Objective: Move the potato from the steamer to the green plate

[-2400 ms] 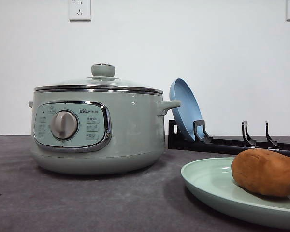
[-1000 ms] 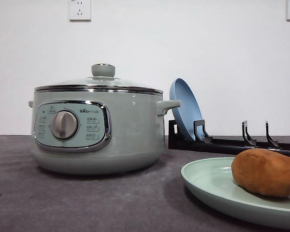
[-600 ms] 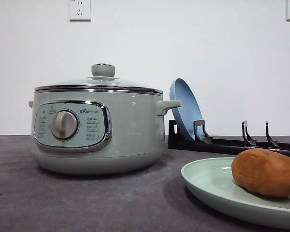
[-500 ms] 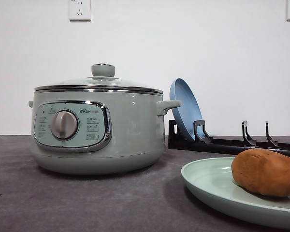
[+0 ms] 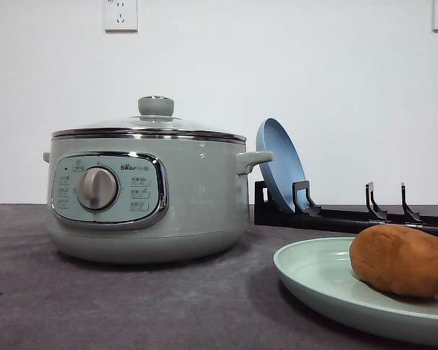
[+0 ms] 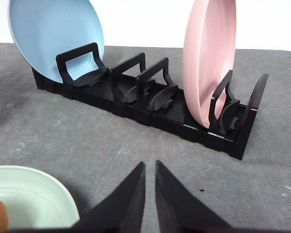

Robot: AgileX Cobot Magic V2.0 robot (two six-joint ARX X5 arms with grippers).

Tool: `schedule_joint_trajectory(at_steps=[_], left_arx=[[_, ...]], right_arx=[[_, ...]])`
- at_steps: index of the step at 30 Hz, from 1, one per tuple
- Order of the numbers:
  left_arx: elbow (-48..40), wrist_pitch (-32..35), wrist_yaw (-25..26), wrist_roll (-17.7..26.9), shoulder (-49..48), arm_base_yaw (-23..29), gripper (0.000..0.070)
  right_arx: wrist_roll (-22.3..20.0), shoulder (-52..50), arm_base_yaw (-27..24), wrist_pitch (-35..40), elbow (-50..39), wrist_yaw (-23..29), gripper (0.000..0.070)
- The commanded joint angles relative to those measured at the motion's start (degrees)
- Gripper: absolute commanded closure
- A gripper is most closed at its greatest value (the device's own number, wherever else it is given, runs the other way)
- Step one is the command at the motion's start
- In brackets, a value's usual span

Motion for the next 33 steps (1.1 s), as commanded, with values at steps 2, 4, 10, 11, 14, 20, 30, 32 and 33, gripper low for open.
schedule_joint_trajectory(at_steps=[2, 4, 10, 11, 14, 20, 30, 32, 33], left_arx=[[-1.2, -0.4, -0.3, 0.3, -0.1, 0.1, 0.07], [-1.2, -0.4, -0.3, 0.3, -0.1, 0.1, 0.07], [-1.2, -0.4, -0.3, 0.3, -0.1, 0.1, 0.07], [-1.2, -0.4, -0.3, 0.3, -0.1, 0.1, 0.07], [-1.2, -0.4, -0.3, 0.3, -0.1, 0.1, 0.07], [-1.2, -0.4, -0.3, 0.3, -0.1, 0.1, 0.07], [-1.2, -0.4, -0.3, 0.3, -0.1, 0.1, 0.07], [-1.2, -0.4, -0.3, 0.3, -0.1, 0.1, 0.07], [-1.2, -0.4, -0.3, 0.3, -0.1, 0.1, 0.07]], right_arx=[[-0.5, -0.1, -0.1, 0.6, -0.4, -0.1, 0.0673], [-0.5, -0.1, -0.1, 0.6, -0.4, -0.1, 0.0673], [-0.5, -0.1, -0.1, 0.6, -0.4, -0.1, 0.0673], [-0.5, -0.1, -0.1, 0.6, -0.4, -0.1, 0.0673], [-0.5, -0.1, -0.1, 0.6, -0.4, -0.1, 0.0673], [-0.5, -0.1, -0.1, 0.6, -0.4, -0.1, 0.0673], [-0.5, -0.1, -0.1, 0.6, -0.4, -0.1, 0.0673], [-0.5, -0.1, -0.1, 0.6, -0.4, -0.1, 0.0674], [-0.5, -0.1, -0.1, 0.6, -0.4, -0.1, 0.0673]])
